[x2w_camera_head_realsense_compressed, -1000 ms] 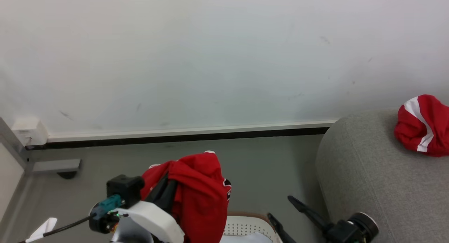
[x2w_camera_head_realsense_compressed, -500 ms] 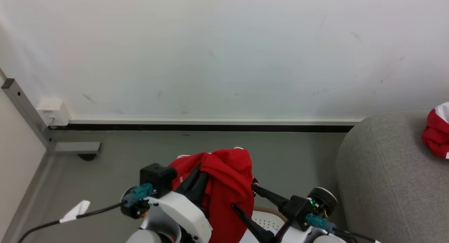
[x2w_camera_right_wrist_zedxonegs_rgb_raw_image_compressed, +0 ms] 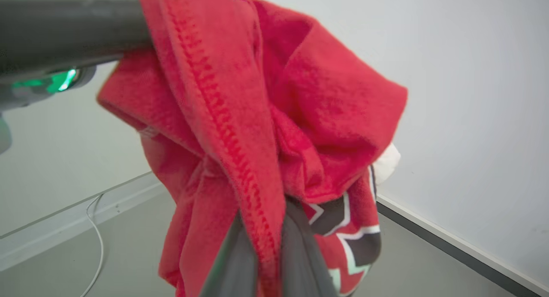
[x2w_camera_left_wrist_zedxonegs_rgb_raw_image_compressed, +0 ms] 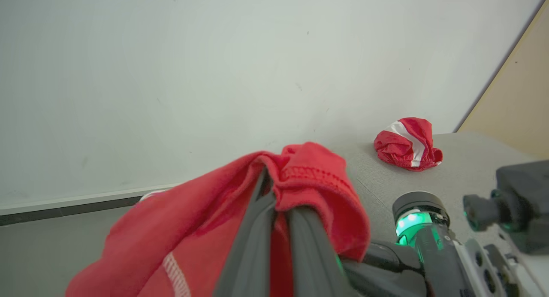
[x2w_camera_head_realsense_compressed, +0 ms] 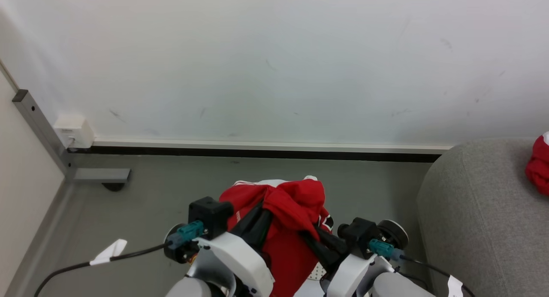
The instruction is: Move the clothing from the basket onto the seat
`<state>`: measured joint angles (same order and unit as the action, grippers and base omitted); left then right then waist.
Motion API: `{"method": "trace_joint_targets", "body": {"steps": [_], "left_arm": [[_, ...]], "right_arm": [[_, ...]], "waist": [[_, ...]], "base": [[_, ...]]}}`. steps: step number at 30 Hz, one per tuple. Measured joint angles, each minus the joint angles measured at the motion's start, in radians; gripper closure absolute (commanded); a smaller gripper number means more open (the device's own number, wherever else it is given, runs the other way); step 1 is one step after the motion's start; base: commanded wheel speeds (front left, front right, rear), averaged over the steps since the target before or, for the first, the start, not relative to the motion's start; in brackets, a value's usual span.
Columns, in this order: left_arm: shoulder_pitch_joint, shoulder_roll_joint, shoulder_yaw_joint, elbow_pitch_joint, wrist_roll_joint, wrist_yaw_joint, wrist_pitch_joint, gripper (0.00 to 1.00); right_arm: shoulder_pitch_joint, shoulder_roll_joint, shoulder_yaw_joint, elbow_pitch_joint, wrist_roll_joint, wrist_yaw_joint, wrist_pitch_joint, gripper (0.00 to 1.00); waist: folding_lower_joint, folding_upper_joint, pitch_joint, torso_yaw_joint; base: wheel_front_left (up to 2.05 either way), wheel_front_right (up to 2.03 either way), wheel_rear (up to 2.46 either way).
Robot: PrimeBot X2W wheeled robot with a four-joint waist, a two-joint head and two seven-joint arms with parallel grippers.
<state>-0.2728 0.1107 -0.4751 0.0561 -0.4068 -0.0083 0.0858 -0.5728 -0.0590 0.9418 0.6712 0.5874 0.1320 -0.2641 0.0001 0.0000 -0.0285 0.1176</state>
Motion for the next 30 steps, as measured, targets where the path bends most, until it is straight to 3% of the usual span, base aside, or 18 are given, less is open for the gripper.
{"method": "trace_joint_targets", "body": {"steps": [6, 7, 8, 9, 10, 11, 12, 21, 30], "left_arm": [[0.004, 0.012, 0.007, 0.019, -0.001, 0.006, -0.008, 1.00], [0.007, 0.015, 0.007, 0.021, -0.001, 0.007, -0.012, 0.91], [0.010, 0.018, 0.006, 0.025, -0.001, 0.009, -0.017, 0.67], [0.011, 0.019, 0.006, 0.028, -0.001, 0.009, -0.022, 0.67], [0.013, 0.020, 0.007, 0.032, 0.000, 0.012, -0.027, 0.52], [0.013, 0.022, 0.005, 0.037, 0.003, 0.015, -0.033, 0.33], [0.015, 0.023, 0.001, 0.041, 0.004, 0.015, -0.034, 0.00], [0.039, -0.001, -0.061, 0.103, 0.001, -0.016, -0.067, 0.00], [0.045, -0.030, -0.114, 0.179, 0.007, -0.044, -0.187, 0.00]], "right_arm": [[-0.001, -0.004, -0.065, -0.025, 0.035, 0.000, 0.000, 1.00], [0.000, -0.007, -0.085, -0.031, 0.035, 0.000, 0.000, 1.00], [0.001, -0.010, -0.105, -0.039, 0.035, 0.000, 0.000, 1.00], [0.004, -0.012, -0.129, -0.047, 0.036, 0.000, 0.000, 1.00], [0.008, -0.014, -0.151, -0.057, 0.038, 0.000, 0.000, 1.00], [0.014, -0.016, -0.170, -0.064, 0.039, 0.000, 0.000, 1.00], [0.023, -0.018, -0.184, -0.072, 0.039, 0.000, 0.000, 1.00], [0.050, -0.072, -0.342, -0.135, 0.020, 0.000, 0.000, 1.00], [0.079, -0.132, -0.425, -0.198, -0.007, 0.000, 0.000, 1.00]], "waist": [[0.0000, 0.0000, -0.002, -0.014], [0.0000, 0.0000, -0.001, -0.017], [0.0000, 0.0000, -0.001, -0.020], [0.0000, 0.0000, 0.000, -0.023], [0.0000, 0.0000, 0.001, -0.026], [0.0000, 0.0000, 0.001, -0.029], [0.0000, 0.0000, 0.001, -0.032], [0.0000, 0.0000, 0.011, -0.079], [0.0000, 0.0000, 0.021, -0.156]], "base": [[0.00, 0.00, 0.00], [0.00, 0.00, 0.00], [0.00, 0.00, 0.00], [0.00, 0.00, 0.00], [0.00, 0.00, 0.00], [0.00, 0.00, 0.00], [0.00, 0.00, 0.00], [0.00, 0.00, 0.00], [0.00, 0.00, 0.00]]}}
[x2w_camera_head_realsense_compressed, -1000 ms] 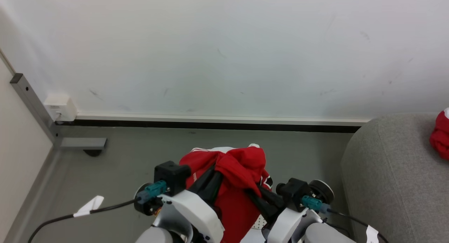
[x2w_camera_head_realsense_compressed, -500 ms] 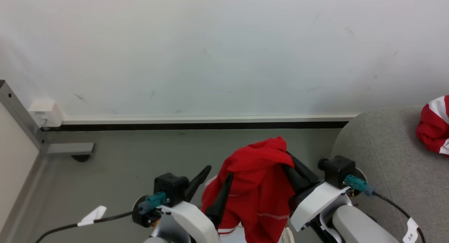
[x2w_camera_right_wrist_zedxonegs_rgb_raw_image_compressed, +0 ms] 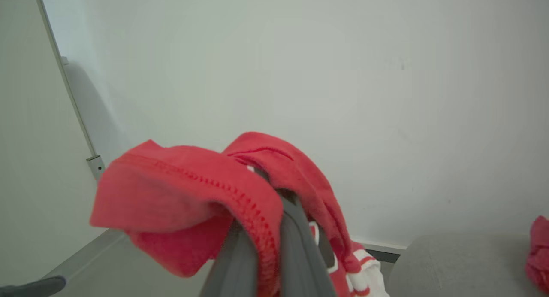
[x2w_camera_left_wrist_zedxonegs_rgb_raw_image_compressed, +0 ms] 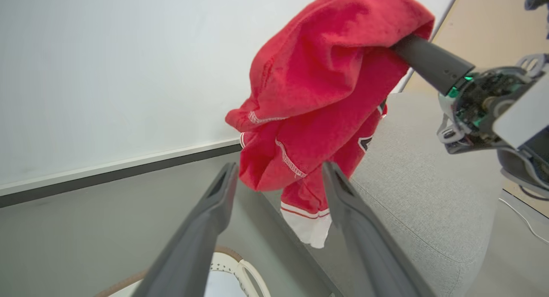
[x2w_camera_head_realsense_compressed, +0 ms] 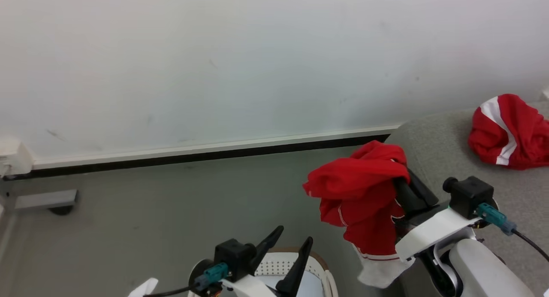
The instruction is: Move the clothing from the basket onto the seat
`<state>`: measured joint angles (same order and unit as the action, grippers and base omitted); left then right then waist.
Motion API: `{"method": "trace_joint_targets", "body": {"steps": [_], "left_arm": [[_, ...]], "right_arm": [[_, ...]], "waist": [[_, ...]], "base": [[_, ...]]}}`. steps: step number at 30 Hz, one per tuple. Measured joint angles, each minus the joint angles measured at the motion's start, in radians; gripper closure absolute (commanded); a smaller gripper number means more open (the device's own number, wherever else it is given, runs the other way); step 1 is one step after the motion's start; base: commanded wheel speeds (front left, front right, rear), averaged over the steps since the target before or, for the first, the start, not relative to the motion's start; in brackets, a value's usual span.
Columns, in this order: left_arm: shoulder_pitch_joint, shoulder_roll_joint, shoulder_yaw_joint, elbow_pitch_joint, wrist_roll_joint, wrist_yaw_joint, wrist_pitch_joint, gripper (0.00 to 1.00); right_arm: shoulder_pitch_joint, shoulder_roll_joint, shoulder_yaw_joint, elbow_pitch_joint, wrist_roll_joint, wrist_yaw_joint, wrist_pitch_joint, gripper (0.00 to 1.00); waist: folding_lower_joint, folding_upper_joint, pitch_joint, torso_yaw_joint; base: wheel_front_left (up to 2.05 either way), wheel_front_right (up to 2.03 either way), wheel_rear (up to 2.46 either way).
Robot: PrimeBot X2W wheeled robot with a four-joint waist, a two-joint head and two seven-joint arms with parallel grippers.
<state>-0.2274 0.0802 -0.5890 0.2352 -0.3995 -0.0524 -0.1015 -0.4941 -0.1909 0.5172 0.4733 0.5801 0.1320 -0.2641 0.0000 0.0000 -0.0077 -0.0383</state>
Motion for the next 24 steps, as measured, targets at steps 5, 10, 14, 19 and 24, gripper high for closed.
{"method": "trace_joint_targets", "body": {"steps": [5, 10, 14, 19, 24], "left_arm": [[-0.001, -0.003, -0.011, 0.049, 0.000, -0.007, -0.043, 0.00], [-0.010, -0.005, -0.017, 0.081, 0.002, -0.008, -0.069, 0.00], [-0.018, -0.007, -0.023, 0.095, 0.004, -0.005, -0.094, 0.00], [-0.024, -0.011, -0.029, 0.109, 0.004, -0.004, -0.111, 0.00], [-0.035, -0.012, -0.035, 0.116, 0.004, -0.004, -0.120, 0.00]], "right_arm": [[0.011, -0.033, -0.031, -0.039, 0.000, 0.000, 0.000, 1.00], [0.015, -0.069, -0.059, -0.069, -0.006, 0.000, 0.000, 1.00], [0.016, -0.093, -0.081, -0.094, -0.004, 0.000, 0.000, 1.00], [0.024, -0.128, -0.108, -0.123, 0.001, 0.000, 0.000, 1.00], [0.033, -0.146, -0.132, -0.146, 0.002, 0.000, 0.000, 1.00]], "waist": [[-0.0001, 0.0000, 0.003, -0.056], [-0.0001, 0.0000, 0.007, -0.119], [0.0000, 0.0000, 0.013, -0.170], [-0.0001, 0.0000, 0.024, -0.222], [0.0000, 0.0000, 0.040, -0.245]], "base": [[0.00, 0.00, 0.00], [0.00, 0.00, 0.00], [0.00, 0.00, 0.00], [0.00, 0.00, 0.00], [0.00, 0.00, 0.00]]}}
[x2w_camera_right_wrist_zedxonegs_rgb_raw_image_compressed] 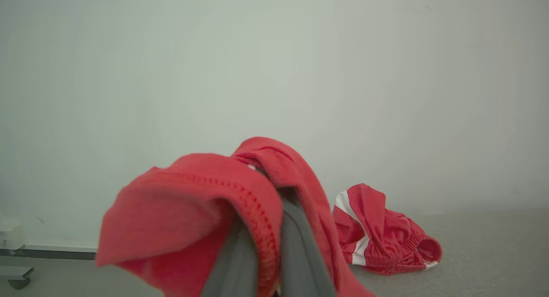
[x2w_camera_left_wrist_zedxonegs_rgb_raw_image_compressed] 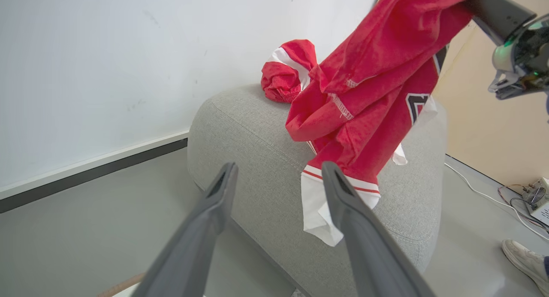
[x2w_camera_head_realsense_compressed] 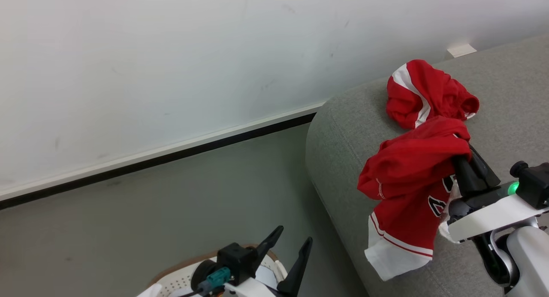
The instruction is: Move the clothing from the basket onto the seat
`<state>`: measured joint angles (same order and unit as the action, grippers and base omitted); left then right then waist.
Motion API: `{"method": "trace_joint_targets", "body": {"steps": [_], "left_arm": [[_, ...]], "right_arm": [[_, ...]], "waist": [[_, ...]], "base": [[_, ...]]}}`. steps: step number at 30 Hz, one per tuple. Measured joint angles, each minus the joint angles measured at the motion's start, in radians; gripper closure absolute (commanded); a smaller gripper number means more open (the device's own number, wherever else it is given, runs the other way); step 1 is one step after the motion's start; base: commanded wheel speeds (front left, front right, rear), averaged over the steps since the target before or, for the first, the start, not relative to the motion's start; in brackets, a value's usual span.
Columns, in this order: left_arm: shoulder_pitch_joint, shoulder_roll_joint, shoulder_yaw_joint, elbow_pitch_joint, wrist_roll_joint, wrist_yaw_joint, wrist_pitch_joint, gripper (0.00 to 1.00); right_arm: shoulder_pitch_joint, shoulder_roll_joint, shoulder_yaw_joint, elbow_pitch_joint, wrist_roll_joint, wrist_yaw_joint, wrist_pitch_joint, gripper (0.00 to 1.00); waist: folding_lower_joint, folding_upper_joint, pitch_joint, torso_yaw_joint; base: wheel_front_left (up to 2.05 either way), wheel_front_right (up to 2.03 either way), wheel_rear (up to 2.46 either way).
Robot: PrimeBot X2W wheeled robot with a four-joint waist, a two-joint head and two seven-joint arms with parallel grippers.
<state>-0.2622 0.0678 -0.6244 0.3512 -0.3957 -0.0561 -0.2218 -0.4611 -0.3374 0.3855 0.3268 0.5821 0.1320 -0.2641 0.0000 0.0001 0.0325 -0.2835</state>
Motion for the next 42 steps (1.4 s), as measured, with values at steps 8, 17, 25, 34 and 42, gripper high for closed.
{"method": "trace_joint_targets", "body": {"steps": [8, 17, 25, 34, 42], "left_arm": [[-0.050, 0.001, -0.010, -0.010, 0.014, 0.000, -0.004, 0.00], [-0.170, 0.029, -0.012, -0.036, 0.046, -0.013, 0.010, 0.00], [-0.284, 0.040, -0.019, -0.050, 0.071, -0.028, 0.017, 0.00], [-0.426, 0.019, -0.044, -0.071, 0.088, -0.041, 0.018, 0.00], [-0.477, 0.005, -0.070, -0.043, 0.092, -0.046, -0.001, 0.00]], "right_arm": [[-0.021, -0.004, -0.076, -0.033, 0.017, 0.000, 0.000, 1.00], [-0.264, -0.039, -0.235, -0.028, -0.012, 0.000, 0.022, 1.00], [-0.580, -0.146, -0.459, 0.067, -0.062, 0.000, 0.101, 1.00], [-0.764, -0.231, -0.637, 0.284, -0.227, 0.000, 0.153, 1.00], [-0.680, -0.141, -0.764, 0.505, -0.390, 0.000, 0.055, 0.95]], "waist": [[0.0000, 0.0000, 0.057, 0.003], [0.0001, 0.0000, 0.197, 0.024], [0.0001, 0.0000, 0.338, 0.070], [0.0002, 0.0000, 0.508, 0.137], [0.0004, 0.0000, 0.614, 0.199]], "base": [[0.00, 0.00, 0.00], [0.00, 0.00, 0.00], [0.00, 0.00, 0.00], [0.00, 0.00, 0.00], [0.00, 0.00, 0.00]]}}
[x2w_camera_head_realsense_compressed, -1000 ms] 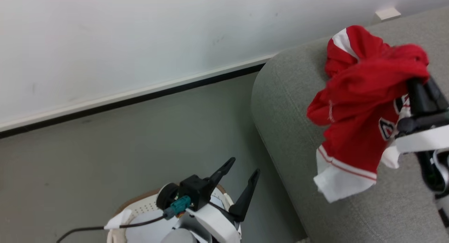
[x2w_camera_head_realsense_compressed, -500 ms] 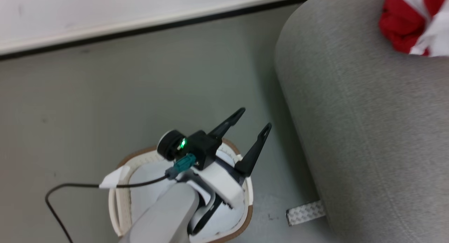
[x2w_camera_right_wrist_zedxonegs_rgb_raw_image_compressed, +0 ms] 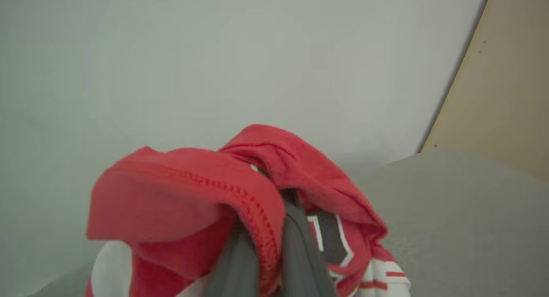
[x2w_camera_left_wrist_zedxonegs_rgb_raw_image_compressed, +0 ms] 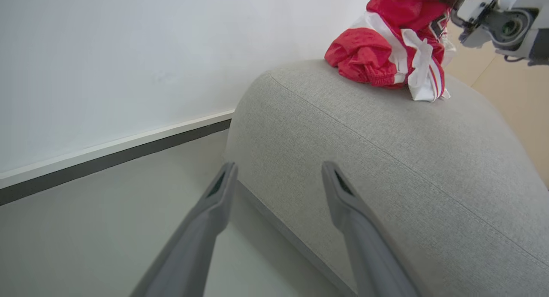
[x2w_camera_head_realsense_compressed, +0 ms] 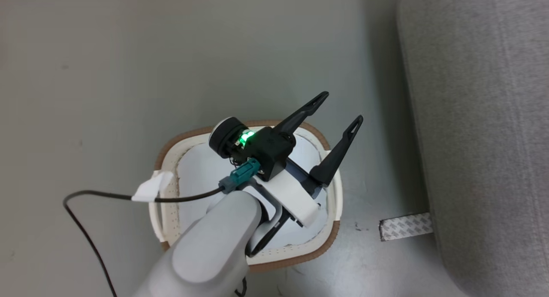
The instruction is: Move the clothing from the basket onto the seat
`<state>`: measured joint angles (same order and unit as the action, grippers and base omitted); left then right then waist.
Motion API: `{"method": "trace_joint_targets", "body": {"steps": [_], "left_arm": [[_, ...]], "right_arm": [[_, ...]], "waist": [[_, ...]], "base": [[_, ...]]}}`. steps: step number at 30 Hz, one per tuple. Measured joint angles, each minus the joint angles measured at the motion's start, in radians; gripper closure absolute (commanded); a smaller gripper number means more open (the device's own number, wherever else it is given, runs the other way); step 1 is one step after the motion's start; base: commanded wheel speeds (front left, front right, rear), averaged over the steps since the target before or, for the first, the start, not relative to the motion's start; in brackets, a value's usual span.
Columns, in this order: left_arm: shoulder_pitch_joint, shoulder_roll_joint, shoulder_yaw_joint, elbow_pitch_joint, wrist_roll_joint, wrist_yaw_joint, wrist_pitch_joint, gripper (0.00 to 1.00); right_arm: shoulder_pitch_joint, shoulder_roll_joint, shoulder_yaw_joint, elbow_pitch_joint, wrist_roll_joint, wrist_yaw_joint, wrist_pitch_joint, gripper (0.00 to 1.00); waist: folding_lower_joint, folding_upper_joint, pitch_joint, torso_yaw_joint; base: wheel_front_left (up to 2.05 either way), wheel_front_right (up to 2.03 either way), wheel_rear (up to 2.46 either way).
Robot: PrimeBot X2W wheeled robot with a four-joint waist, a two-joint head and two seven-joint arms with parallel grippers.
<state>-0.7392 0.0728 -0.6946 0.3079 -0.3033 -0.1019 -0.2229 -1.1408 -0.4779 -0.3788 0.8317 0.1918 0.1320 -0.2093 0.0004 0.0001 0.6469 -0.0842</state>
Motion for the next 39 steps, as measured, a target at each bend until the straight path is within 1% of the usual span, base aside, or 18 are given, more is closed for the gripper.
{"method": "trace_joint_targets", "body": {"steps": [2, 3, 4, 5, 7, 9, 12, 16, 23, 29, 30, 31, 34, 39], "left_arm": [[0.002, -0.001, -0.005, 0.013, -0.002, 0.000, -0.007, 0.00], [0.003, -0.001, -0.006, 0.018, -0.004, 0.000, -0.008, 0.00], [0.004, -0.003, -0.008, 0.023, -0.005, 0.002, -0.009, 0.00], [0.007, -0.005, -0.009, 0.028, -0.006, 0.002, -0.013, 0.00], [0.017, -0.006, -0.007, 0.038, -0.010, 0.006, -0.017, 0.00], [0.034, -0.003, -0.004, 0.044, -0.016, 0.012, -0.023, 0.00], [0.064, 0.002, 0.003, 0.051, -0.028, 0.017, -0.026, 0.00], [0.116, 0.012, 0.017, 0.054, -0.042, 0.033, -0.033, 0.00], [0.230, 0.035, 0.052, 0.051, -0.090, 0.060, -0.035, 0.00], [0.334, 0.058, 0.090, 0.044, -0.111, 0.094, -0.039, 0.00], [0.334, 0.058, 0.090, 0.044, -0.111, 0.094, -0.039, 0.00], [0.370, 0.068, 0.108, 0.042, -0.121, 0.103, -0.040, 0.00], [0.431, 0.083, 0.135, 0.035, -0.126, 0.121, -0.041, 0.00], [0.527, 0.126, 0.191, 0.024, -0.125, 0.147, -0.041, 0.00]], "right_arm": [[0.033, 0.023, -0.020, 0.045, -0.044, 0.000, -0.016, 0.81], [0.045, 0.030, -0.025, 0.058, -0.065, 0.000, -0.024, 0.64], [0.053, 0.033, -0.035, 0.067, -0.085, 0.000, -0.031, 0.51], [0.060, 0.035, -0.044, 0.073, -0.098, 0.000, -0.039, 0.00], [0.076, 0.051, -0.049, 0.076, -0.110, 0.000, -0.047, 0.00], [0.094, 0.077, -0.033, 0.074, -0.122, 0.000, -0.048, 0.00], [0.147, 0.103, 0.031, 0.047, -0.138, 0.000, -0.052, 0.00], [0.248, 0.135, 0.098, -0.073, -0.133, 0.000, -0.053, 0.00], [0.477, 0.191, 0.209, -0.309, -0.119, 0.000, -0.055, 0.00], [0.664, 0.252, 0.250, -0.443, -0.134, 0.000, -0.055, 0.00], [0.664, 0.252, 0.250, -0.443, -0.134, 0.000, -0.055, 0.00], [0.725, 0.275, 0.244, -0.475, -0.135, 0.000, -0.055, 0.00], [0.814, 0.313, 0.241, -0.511, -0.128, 0.000, -0.056, 0.00], [0.934, 0.381, 0.269, -0.540, -0.100, 0.000, -0.055, 0.00]], "waist": [[0.0000, 0.0000, -0.002, 0.010], [0.0000, 0.0000, -0.008, 0.011], [-0.0001, 0.0000, -0.015, 0.012], [-0.0001, 0.0000, -0.024, 0.013], [-0.0001, -0.0001, -0.044, 0.012], [-0.0002, 0.0000, -0.067, 0.009], [-0.0002, -0.0001, -0.107, 0.001], [-0.0003, -0.0001, -0.171, -0.012], [-0.0004, -0.0001, -0.308, -0.026], [-0.0006, -0.0001, -0.431, -0.022], [-0.0006, -0.0001, -0.431, -0.022], [-0.0006, -0.0001, -0.471, -0.017], [-0.0007, -0.0001, -0.528, -0.004], [-0.0008, 0.0000, -0.604, 0.020]], "base": [[0.00, 0.00, 0.00], [0.00, 0.00, 0.00], [0.00, 0.00, 0.00], [0.00, 0.00, 0.00], [0.00, 0.00, 0.00], [0.00, 0.00, 0.00], [0.00, 0.00, 0.00], [0.00, 0.00, 0.00], [0.00, 0.00, 0.00], [0.00, 0.00, 0.00], [0.00, 0.00, 0.00], [0.00, 0.00, 0.00], [0.00, 0.00, 0.00], [0.00, 0.00, 0.00]]}}
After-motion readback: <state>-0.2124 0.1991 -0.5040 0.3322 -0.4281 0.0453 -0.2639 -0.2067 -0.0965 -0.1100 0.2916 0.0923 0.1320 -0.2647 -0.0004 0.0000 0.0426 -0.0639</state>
